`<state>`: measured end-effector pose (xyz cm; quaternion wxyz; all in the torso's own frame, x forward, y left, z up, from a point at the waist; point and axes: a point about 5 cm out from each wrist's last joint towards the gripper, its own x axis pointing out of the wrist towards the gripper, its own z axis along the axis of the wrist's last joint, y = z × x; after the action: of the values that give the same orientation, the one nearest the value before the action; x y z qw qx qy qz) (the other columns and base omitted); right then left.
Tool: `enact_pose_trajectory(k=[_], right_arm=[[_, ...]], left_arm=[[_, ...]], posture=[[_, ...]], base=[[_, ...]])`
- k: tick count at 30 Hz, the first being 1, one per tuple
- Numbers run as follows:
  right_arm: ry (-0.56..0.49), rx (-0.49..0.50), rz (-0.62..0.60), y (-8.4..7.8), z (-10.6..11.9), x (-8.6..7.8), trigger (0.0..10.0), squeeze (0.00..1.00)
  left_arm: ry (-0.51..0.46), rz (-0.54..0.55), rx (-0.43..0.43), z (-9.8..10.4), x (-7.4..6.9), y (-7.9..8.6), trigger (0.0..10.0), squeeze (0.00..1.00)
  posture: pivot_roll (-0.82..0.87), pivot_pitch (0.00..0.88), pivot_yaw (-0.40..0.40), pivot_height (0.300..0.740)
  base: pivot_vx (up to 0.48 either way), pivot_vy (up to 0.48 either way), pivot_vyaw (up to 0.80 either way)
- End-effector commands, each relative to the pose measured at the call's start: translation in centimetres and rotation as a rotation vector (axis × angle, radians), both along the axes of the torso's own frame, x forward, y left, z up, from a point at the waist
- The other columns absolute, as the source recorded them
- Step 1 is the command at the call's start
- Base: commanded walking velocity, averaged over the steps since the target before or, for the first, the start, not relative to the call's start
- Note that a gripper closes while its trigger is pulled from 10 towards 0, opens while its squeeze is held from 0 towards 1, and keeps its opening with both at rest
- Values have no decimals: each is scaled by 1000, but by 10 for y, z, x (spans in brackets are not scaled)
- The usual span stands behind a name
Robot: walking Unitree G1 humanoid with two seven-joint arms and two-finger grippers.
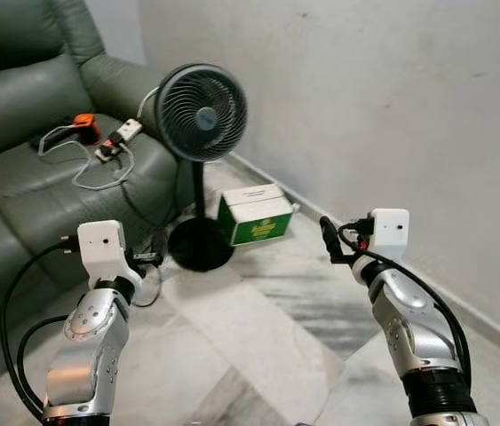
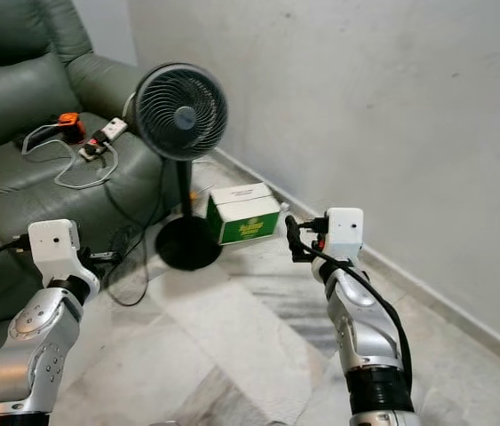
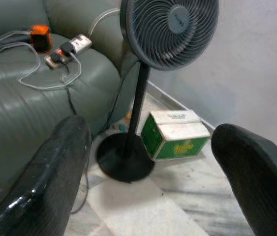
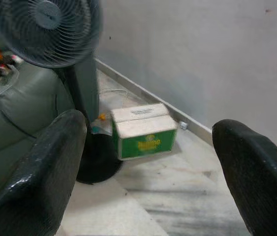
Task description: Hang keys on a hook
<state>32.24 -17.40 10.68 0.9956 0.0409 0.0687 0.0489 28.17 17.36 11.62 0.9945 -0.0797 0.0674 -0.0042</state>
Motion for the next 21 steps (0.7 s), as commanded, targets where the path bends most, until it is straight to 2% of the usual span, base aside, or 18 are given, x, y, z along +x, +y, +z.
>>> enact_pose_trajectory(k=[1, 9, 21], right_arm=[[-19, 2, -10, -2, 5, 1, 10000, 0], [-24, 2, -12, -2, 6, 3, 10000, 0], [-33, 2, -18, -2, 9, 5, 10000, 0]], left_arm=[[-4, -3, 15, 3, 1, 0, 10000, 0], [-8, -2, 22, 4, 3, 1, 10000, 0], [-39, -24, 33, 9, 5, 1, 10000, 0]], posture=[[95, 90, -48, 740], [96, 83, -46, 740], [91, 82, -42, 740]], base=[[0, 416, 0], [0, 351, 0], [0, 0, 0]])
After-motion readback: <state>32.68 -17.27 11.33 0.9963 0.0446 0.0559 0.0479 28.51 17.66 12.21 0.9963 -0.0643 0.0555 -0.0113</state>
